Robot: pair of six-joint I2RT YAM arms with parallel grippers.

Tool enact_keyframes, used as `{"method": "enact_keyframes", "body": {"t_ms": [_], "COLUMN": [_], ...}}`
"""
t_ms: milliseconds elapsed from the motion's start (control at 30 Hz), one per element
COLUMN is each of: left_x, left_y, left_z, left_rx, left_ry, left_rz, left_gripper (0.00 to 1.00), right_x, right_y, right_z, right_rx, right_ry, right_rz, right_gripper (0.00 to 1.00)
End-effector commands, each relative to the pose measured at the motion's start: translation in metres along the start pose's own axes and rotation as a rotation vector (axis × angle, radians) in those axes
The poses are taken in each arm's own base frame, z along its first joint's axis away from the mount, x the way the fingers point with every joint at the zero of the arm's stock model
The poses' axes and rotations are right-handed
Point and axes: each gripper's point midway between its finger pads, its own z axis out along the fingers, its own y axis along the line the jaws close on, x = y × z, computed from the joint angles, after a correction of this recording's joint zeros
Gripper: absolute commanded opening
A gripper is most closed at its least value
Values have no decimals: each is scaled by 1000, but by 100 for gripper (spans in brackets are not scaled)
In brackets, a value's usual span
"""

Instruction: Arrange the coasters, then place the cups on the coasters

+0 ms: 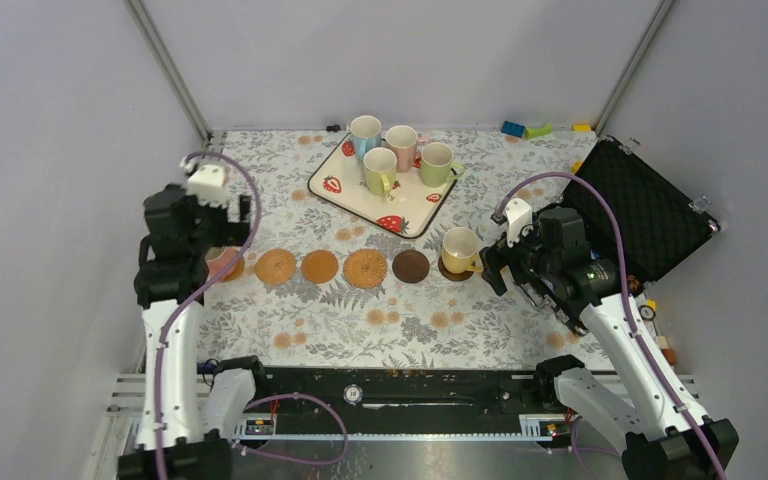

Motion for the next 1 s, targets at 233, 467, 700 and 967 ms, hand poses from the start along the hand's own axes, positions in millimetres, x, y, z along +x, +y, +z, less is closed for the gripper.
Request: {"method": "enact_keyframes", "body": {"t_ms": [233, 467, 700, 967], "left_x": [-114, -91, -62, -65], "left_y": [-171, -265, -305, -338], "left_z": [57, 130, 177, 202], "left_rx": [288, 428, 428, 468], "left_ry": [16, 217, 330, 355], "left_rz": [230, 109, 0, -98], "left_gripper": [98, 98, 98, 99], "right_x": [-10, -6, -2, 4], "right_y": [-12, -17, -23, -24], "right_z": [-3, 0, 5, 13], "right_rx": [61, 73, 83, 76], "right_ry": [-42, -19, 8, 45], "right_rz": [-20, -1, 10, 12], "right_gripper": [100, 100, 100, 100]}}
